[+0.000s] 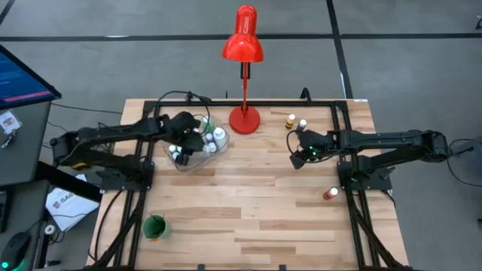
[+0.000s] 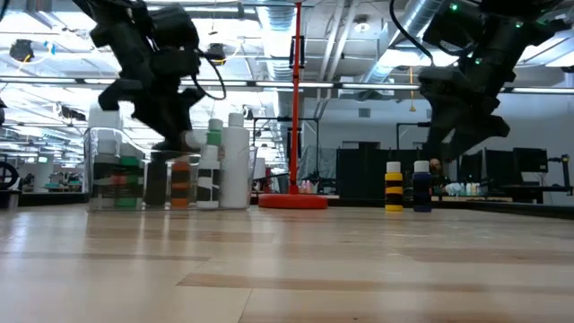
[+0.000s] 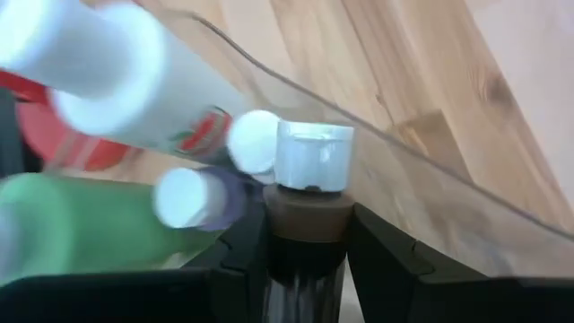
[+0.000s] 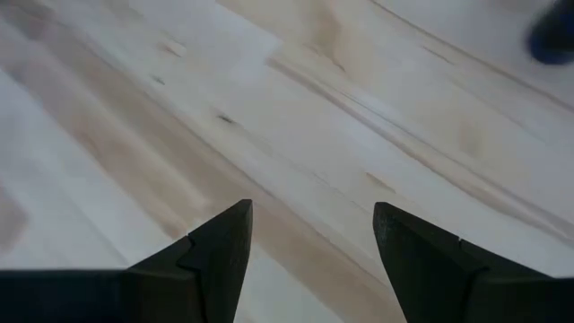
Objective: Pick & Place Paint Supplies
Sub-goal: Put the brown paint bottle into the transparent bin
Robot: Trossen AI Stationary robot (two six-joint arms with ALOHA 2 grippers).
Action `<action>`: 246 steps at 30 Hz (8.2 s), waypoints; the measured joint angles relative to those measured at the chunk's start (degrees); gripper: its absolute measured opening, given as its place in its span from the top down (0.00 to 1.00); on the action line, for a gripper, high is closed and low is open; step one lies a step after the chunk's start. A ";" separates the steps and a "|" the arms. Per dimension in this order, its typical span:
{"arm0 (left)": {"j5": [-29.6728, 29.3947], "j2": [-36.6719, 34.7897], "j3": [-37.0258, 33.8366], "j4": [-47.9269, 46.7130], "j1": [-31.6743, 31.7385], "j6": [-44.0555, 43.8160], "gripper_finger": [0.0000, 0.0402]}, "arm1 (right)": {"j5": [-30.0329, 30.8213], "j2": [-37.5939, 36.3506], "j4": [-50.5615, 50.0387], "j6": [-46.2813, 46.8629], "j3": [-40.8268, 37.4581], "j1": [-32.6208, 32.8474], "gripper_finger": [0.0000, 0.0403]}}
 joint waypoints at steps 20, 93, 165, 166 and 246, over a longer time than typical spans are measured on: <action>-0.18 -18.51 0.11 11.13 0.00 -21.28 0.72 | -8.90 0.00 29.44 -5.23 0.00 0.14 0.44; 3.17 -2.87 0.13 78.62 -6.40 -66.06 0.69 | -24.89 33.24 46.49 -37.17 44.65 -3.91 0.80; 15.96 3.56 0.13 52.26 -9.09 -56.98 0.35 | -28.46 31.31 3.00 -39.36 44.65 -0.26 0.77; 15.96 3.56 0.13 52.24 -9.09 -56.98 0.35 | -28.38 31.52 2.68 -39.38 44.60 -0.26 0.77; 21.07 3.67 0.13 49.60 -9.62 -56.39 0.72 | -32.80 33.86 2.58 -39.05 44.59 0.11 0.77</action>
